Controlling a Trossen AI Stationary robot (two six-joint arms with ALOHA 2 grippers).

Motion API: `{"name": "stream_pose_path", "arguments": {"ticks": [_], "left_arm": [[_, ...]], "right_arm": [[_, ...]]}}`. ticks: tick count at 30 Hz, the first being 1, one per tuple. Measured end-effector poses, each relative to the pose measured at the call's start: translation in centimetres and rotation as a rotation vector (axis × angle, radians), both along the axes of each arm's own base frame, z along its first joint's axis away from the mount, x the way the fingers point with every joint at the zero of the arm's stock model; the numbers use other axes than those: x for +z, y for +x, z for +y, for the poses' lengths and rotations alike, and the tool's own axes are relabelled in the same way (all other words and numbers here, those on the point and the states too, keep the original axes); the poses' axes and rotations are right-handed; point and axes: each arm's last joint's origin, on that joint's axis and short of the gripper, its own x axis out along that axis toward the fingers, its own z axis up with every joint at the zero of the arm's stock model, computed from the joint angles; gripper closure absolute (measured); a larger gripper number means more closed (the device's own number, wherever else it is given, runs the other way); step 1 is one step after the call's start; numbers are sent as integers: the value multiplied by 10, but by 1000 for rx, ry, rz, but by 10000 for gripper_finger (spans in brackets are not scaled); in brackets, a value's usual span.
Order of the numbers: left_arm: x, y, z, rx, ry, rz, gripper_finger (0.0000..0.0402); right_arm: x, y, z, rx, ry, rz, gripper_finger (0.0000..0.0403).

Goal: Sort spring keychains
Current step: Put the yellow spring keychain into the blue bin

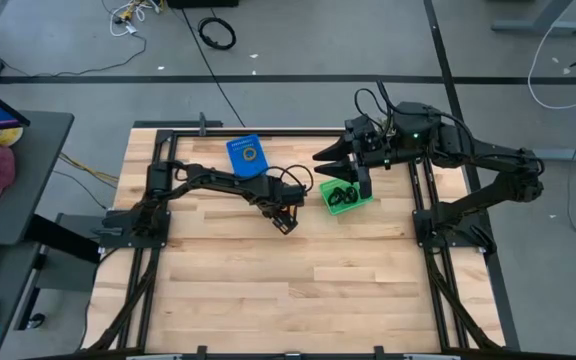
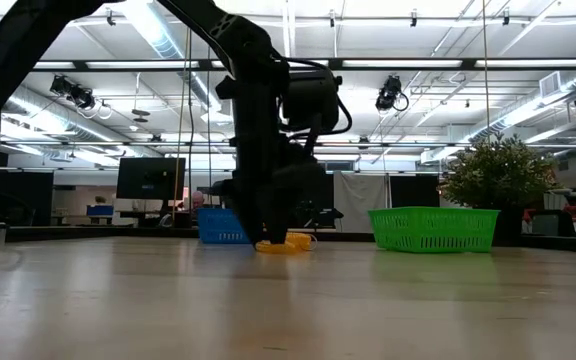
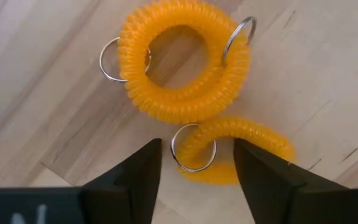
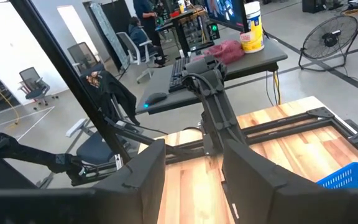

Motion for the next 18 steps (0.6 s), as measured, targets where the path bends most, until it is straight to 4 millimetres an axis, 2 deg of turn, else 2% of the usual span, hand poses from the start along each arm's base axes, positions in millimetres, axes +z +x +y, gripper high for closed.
{"name": "stream_pose_path", "arguments": {"ticks": [14,18], "left_arm": [[4,-3,-12,-80,0,22,375],[17,-7,-12,-106,1,14,392]], "right_arm": [[0,0,0,0,0,0,239],[0,0,0,0,0,0,239]]}}
